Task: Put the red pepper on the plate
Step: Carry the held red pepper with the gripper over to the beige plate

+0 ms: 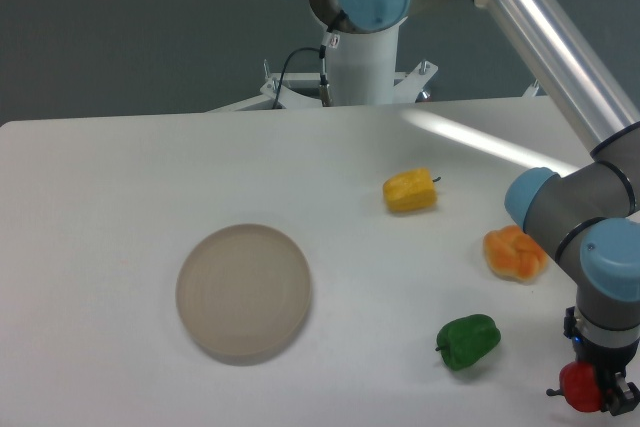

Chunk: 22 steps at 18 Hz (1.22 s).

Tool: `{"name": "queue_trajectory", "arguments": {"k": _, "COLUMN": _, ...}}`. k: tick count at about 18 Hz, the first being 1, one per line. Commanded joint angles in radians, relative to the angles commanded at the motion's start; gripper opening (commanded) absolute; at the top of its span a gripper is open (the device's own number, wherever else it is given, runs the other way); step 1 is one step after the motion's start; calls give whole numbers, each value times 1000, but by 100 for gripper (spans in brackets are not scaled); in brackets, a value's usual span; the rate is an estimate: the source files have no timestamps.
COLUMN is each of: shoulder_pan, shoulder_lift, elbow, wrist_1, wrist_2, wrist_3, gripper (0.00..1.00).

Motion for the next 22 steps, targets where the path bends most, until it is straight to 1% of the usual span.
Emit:
{"name": "queue_trajectory", "arguments": {"k": 4, "shoulder_pan": -3, "shoulder_lift": 12, "elbow": -11, "wrist_1": -9, "wrist_2": 0, "wrist_3": -2, "gripper": 41}}
{"name": "queue_trajectory", "arguments": {"k": 7, "shoulder_pan": -9, "shoulder_lift": 63, "elbow": -50, "wrist_1": -46, "wrist_2": -8, "wrist_3": -2, "gripper": 41}}
{"name": "queue_trajectory", "arguments": {"k": 8, "shoulder_pan": -11, "shoulder_lift": 93, "elbow": -83, "wrist_1": -49, "wrist_2": -17, "wrist_3": -2, "gripper": 41}}
{"name": "queue_trajectory", "arguments": {"k": 9, "shoulder_pan": -9, "shoulder_lift": 136, "elbow": -130, "wrist_1": -54, "wrist_2": -24, "wrist_3": -2, "gripper": 41}}
{"name": "queue_trajectory", "arguments": {"k": 10, "shoulder_pan": -11, "shoulder_lift": 187, "elbow": -179, "wrist_1": -72, "wrist_2": -26, "wrist_3": -2, "gripper": 41}}
{"name": "queue_trajectory", "arguments": {"k": 11, "shoulder_pan": -17, "shoulder_lift": 221, "elbow": -211, "wrist_1": -87, "wrist_2": -28, "wrist_3": -2, "gripper": 41}}
{"name": "queue_trajectory", "arguments": {"k": 12, "shoulder_pan": -29, "shoulder_lift": 271, "elbow": -265, "wrist_1": -107, "wrist_2": -28, "wrist_3": -6, "gripper": 41}}
{"name": "queue_trajectory", "arguments": {"k": 15, "shoulder_pan": -61, "shoulder_lift": 369, "elbow": -386, "wrist_1": -127, "wrist_2": -35, "wrist_3": -32, "gripper": 41}}
{"name": "queue_trajectory", "arguments": {"k": 17, "shoulder_pan": -112, "shoulder_lift": 461, "elbow": -522, "wrist_1": -124, "wrist_2": -43, "wrist_3": -131, "gripper": 41}}
{"name": "queue_trajectory", "arguments": {"k": 18, "shoulder_pan": -147, "shoulder_lift": 498, "elbow": -581, "wrist_1": -123, "wrist_2": -48, "wrist_3": -190, "gripper": 41}}
{"name": "queue_trajectory", "arguments": {"k": 19, "shoulder_pan": -175, "shoulder_lift": 518, "elbow": -618, "wrist_1": -120, "wrist_2": -48, "wrist_3": -243, "gripper": 41}}
{"name": "queue_trajectory", "arguments": {"k": 20, "shoulder_pan": -214, "shoulder_lift": 544, "elbow": -664, "wrist_1": -115, "wrist_2": -55, "wrist_3": -329, "gripper": 41}}
{"name": "queue_trajectory", "arguments": {"k": 22, "shoulder_pan": -270, "shoulder_lift": 566, "elbow": -699, "wrist_1": -114, "wrist_2": -58, "wrist_3": -426, "gripper": 41}}
